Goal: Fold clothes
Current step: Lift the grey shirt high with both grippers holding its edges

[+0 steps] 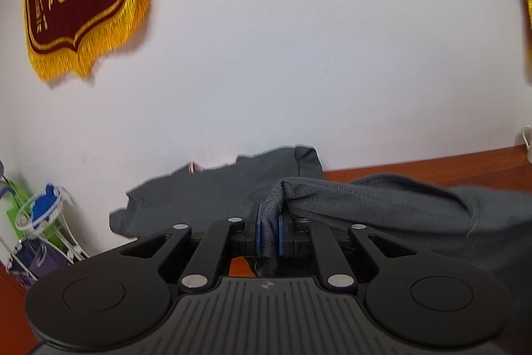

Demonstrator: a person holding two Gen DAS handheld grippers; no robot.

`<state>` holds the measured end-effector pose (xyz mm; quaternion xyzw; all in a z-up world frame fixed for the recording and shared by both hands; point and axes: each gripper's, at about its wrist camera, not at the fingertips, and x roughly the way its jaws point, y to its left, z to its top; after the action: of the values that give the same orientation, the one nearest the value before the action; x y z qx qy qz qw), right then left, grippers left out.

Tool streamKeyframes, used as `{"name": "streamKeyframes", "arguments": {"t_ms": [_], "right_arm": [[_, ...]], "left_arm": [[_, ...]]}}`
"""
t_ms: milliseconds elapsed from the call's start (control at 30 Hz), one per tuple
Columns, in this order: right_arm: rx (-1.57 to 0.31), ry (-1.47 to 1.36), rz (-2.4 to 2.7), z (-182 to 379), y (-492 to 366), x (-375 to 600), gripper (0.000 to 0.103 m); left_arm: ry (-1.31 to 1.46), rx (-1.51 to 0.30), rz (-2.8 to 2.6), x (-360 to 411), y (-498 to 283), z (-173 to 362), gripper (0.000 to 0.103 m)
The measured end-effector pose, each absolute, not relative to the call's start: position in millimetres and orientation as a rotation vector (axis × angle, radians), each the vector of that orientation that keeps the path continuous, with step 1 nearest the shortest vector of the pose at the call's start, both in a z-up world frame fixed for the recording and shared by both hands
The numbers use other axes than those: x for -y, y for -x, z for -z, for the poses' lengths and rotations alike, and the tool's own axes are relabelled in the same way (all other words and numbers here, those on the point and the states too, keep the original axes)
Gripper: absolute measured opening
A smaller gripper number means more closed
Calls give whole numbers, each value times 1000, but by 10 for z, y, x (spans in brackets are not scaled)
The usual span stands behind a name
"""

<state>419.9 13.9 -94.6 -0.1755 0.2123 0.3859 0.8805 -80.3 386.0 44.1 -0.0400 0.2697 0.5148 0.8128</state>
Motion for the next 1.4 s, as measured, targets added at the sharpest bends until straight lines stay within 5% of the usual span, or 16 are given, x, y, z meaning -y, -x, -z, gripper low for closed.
{"name": "streamKeyframes", "arguments": {"t_ms": [433, 1400], "right_arm": [[-345, 297, -809, 236, -4256, -293, 1], [-316, 511, -848, 442, -5014, -1923, 1]], "left_arm": [[-43, -552, -1034, -4294, 556, -827, 9], [-40, -679, -1015, -5835, -584, -329, 9]]}}
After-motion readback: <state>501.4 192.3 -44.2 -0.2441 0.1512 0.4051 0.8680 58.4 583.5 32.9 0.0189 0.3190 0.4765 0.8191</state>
